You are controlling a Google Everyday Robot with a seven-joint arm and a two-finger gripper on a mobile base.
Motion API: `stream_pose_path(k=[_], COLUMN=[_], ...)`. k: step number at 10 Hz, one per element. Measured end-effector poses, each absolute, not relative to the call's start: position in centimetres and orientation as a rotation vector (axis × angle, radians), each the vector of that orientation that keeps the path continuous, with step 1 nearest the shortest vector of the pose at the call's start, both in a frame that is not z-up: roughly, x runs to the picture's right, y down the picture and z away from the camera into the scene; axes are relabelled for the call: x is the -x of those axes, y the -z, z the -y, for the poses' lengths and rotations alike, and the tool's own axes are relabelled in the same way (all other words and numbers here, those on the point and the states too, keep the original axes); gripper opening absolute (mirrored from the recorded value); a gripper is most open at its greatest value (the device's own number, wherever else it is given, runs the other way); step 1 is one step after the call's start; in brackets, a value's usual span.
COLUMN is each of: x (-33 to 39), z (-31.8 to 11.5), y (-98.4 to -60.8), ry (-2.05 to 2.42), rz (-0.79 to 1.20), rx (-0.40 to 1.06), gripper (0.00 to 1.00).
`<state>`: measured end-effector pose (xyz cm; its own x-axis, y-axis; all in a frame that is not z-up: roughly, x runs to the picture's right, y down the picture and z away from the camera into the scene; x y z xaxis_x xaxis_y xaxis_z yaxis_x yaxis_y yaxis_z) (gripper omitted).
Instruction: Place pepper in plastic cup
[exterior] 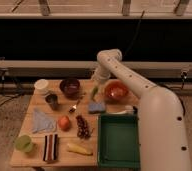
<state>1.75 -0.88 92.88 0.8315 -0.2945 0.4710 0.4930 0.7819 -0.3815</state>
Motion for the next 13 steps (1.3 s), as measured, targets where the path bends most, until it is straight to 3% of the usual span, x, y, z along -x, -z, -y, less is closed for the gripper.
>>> stream_pose_path(k=[7, 13], x=[-0.1, -3.0], z=[1.8, 1.8], y=[-97.9, -101.2], ry=[0.475, 0.511], rz=[0.364, 0.250], rx=[0.535, 0.542], gripper=[0.65, 0.65])
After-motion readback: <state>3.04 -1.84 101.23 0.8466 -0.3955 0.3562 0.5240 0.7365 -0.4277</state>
